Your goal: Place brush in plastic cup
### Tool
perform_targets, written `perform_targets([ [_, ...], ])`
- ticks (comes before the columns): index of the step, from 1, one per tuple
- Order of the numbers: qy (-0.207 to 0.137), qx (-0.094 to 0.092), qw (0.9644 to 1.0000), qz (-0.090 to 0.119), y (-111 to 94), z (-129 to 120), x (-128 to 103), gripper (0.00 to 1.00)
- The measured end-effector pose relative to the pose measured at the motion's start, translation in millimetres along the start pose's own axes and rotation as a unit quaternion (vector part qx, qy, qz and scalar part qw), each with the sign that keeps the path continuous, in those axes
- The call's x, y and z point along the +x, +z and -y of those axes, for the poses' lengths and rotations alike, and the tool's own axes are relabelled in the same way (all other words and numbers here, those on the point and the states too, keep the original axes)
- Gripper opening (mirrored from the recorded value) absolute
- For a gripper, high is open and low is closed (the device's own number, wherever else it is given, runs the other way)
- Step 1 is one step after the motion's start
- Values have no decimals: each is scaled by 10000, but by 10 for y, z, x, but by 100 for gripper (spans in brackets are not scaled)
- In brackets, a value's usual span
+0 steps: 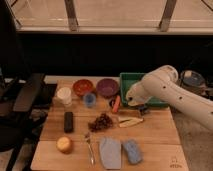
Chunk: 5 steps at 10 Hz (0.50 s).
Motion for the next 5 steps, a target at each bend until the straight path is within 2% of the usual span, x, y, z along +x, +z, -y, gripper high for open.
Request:
perform_targets([
  [3,-181,106,9998,-29,-166,356,-33,0],
  [5,-353,213,9991,52,-228,797,-151,0],
])
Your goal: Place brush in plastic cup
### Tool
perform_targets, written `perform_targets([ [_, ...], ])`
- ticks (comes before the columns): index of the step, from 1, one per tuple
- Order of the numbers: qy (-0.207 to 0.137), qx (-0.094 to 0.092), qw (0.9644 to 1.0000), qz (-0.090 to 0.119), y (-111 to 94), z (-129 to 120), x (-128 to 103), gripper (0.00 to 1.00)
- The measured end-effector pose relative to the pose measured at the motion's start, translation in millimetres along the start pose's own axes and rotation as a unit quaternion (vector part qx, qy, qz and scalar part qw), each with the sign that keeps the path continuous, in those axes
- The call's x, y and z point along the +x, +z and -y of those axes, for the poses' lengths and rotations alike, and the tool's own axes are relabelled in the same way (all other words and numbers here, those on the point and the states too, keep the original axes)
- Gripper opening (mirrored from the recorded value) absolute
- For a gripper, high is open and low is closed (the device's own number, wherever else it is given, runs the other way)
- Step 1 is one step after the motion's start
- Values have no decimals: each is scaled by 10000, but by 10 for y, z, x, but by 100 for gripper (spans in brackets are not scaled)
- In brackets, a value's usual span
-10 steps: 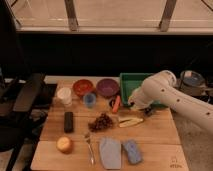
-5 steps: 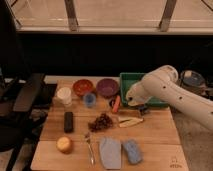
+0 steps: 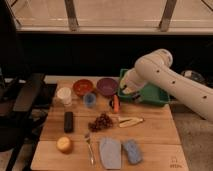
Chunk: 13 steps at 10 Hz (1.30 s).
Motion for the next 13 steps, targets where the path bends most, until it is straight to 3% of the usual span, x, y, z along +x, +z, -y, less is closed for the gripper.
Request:
perform_targets([
  [3,-241,171,9991,299,-18,602,-213,0],
  [6,-403,354,9959,734,32,879,-538,0],
  [9,-587,645,9874,1318,68,1143,-940,0],
  [13,-828,918,9780,1681,-62,1410,-1237,0],
])
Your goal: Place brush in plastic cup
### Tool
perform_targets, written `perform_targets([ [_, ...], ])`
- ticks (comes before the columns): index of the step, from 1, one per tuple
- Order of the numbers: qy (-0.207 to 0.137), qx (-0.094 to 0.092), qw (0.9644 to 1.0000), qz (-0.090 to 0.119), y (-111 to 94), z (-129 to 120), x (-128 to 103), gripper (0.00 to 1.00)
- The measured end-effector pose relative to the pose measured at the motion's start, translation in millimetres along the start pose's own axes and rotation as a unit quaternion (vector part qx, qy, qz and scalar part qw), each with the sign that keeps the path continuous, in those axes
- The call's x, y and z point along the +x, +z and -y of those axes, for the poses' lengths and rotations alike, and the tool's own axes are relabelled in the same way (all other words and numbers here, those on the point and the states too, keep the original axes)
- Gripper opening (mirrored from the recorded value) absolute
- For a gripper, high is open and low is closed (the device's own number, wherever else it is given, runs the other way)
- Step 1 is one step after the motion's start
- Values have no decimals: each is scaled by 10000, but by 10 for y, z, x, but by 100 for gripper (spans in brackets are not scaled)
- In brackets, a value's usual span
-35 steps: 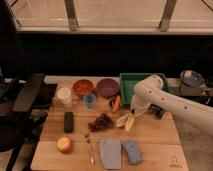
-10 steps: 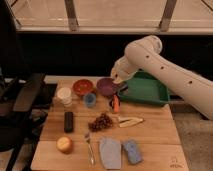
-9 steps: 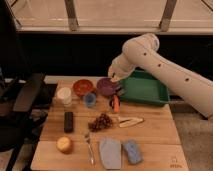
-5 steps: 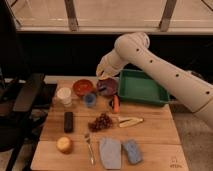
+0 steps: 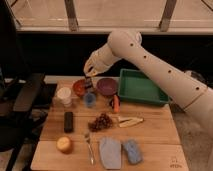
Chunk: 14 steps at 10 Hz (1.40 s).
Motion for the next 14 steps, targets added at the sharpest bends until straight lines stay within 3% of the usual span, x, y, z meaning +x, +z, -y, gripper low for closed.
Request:
perform_targets([
  [5,79,-97,9998,138,153,-102,-47,0],
  [12,316,-223,9989,275,347,-350,121,0],
  [13,334,-216,9987,308,372,-388,154,2],
  [14,350,-226,9985,356,425,-426,182,10],
])
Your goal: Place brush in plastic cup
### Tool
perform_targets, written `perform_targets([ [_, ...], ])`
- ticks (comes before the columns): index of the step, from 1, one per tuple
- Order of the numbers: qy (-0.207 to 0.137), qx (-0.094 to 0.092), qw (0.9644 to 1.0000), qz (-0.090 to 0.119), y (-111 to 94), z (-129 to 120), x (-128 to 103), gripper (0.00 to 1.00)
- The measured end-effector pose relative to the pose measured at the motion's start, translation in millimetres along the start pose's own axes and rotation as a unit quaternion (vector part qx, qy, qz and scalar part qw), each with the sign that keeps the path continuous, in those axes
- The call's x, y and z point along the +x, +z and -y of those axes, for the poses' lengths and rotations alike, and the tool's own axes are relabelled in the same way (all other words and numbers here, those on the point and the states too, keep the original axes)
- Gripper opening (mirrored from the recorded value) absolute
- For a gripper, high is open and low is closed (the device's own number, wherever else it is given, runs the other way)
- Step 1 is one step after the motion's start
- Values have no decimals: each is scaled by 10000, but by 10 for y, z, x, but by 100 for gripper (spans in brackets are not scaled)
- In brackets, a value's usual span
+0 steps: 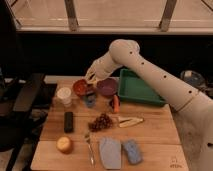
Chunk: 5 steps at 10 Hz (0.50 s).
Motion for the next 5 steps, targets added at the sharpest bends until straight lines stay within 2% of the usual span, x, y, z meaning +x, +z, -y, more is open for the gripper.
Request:
perform_targets([
  [3,-8,-10,9999,155,66,-29,36,38],
  [5,-4,-13,9999,154,62,-35,38,40],
])
